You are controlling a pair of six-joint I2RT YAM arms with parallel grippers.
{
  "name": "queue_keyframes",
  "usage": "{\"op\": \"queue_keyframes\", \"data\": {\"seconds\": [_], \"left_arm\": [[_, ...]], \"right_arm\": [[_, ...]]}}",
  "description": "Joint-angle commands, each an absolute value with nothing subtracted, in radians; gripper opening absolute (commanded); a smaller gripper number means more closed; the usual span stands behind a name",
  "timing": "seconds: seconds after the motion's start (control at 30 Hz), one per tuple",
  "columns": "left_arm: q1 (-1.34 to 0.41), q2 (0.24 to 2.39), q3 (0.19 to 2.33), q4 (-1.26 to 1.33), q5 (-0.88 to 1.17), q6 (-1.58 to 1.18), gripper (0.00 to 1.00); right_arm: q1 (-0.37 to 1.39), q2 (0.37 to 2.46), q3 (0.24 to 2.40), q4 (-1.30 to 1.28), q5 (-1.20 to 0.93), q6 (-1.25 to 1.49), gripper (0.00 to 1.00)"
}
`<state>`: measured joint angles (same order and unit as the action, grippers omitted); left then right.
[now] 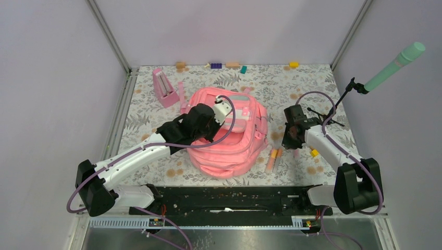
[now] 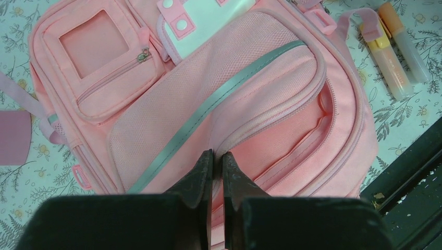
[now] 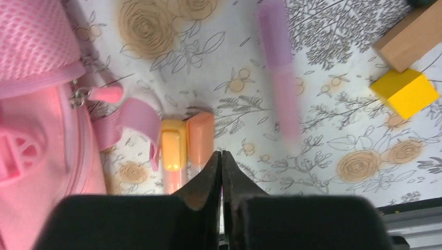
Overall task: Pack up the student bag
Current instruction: Pick up the stationery from the center of the board.
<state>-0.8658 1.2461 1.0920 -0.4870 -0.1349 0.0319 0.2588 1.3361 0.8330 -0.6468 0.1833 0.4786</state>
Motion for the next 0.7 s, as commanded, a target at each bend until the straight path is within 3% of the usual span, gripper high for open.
{"op": "queue_keyframes", "data": {"seconds": [0.0, 0.07, 0.13, 0.23, 0.4, 0.57, 0.67], "left_arm": [[-0.854, 1.200, 1.156, -0.440, -0.159, 0.002, 0.00], [-0.853, 1.206, 1.159, -0.441, -0.152, 0.003, 0.00], [-0.848, 1.210, 1.161, -0.446, -0.154, 0.003, 0.00], [-0.847, 1.207, 1.158, -0.441, -0.134, -0.027, 0.00], [-0.846, 1.216, 1.159, -0.440, -0.112, -0.035, 0.00], [-0.846, 1.217, 1.159, -0.440, -0.108, -0.037, 0.00], [-0.845, 1.214, 1.161, -0.440, -0.100, -0.041, 0.00]], "right_arm": [[0.258, 1.256, 0.846, -0.719, 0.014, 0.452, 0.00], [0.265, 1.221, 0.835, -0.722, -0.032, 0.464, 0.00], [0.266, 1.187, 0.830, -0.730, 0.059, 0.469, 0.01], [0.258, 1.184, 0.847, -0.748, 0.220, 0.456, 0.24], [0.167, 1.311, 0.879, -0.743, 0.212, 0.422, 0.43], [0.013, 1.361, 0.854, -0.662, 0.198, 0.374, 0.72], [-0.036, 1.401, 0.872, -0.635, 0.186, 0.338, 0.79]]}}
